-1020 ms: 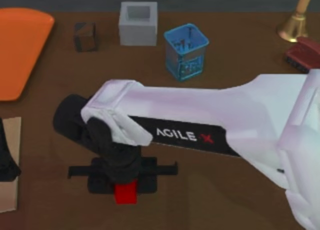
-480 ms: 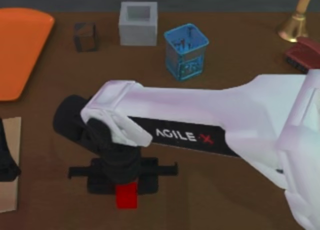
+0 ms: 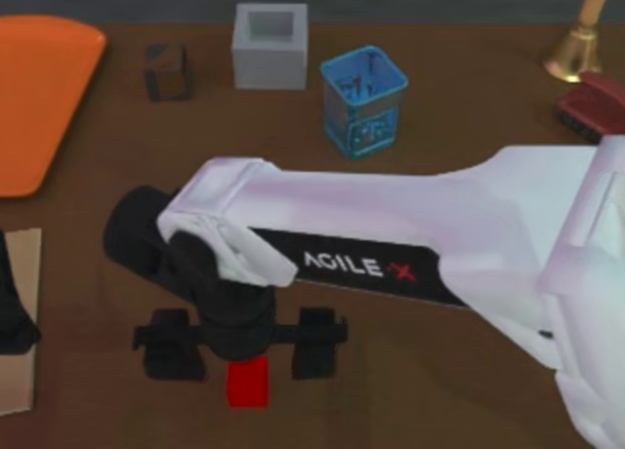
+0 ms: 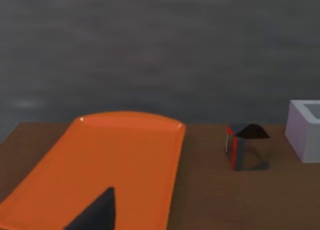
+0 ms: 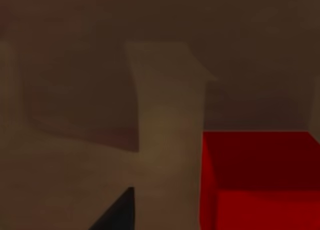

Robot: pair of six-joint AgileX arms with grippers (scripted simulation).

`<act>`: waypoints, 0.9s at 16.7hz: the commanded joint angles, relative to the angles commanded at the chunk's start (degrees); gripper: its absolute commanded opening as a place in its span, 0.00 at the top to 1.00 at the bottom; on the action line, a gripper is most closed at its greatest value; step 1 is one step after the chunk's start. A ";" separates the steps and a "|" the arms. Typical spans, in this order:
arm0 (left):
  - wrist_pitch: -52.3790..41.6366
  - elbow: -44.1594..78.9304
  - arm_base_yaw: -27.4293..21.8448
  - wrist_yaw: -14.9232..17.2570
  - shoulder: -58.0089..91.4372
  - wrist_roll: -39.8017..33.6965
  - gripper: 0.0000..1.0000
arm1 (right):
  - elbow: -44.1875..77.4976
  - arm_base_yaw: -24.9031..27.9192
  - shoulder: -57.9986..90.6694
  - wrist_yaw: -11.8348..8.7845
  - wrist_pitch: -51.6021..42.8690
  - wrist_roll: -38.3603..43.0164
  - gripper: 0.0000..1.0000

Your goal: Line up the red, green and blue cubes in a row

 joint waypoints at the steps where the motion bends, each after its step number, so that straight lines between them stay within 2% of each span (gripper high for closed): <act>1: 0.00 0.00 0.00 0.00 0.00 0.00 0.00 | 0.00 0.00 0.00 0.00 0.00 0.00 0.00; 8: 0.00 0.00 0.00 0.00 0.00 0.00 0.00 | 0.98 0.11 -0.11 0.00 -1.00 0.00 0.00; 15: 0.00 0.00 0.00 0.00 0.00 0.00 0.00 | 10.65 0.67 -2.78 -0.03 -13.58 0.19 0.00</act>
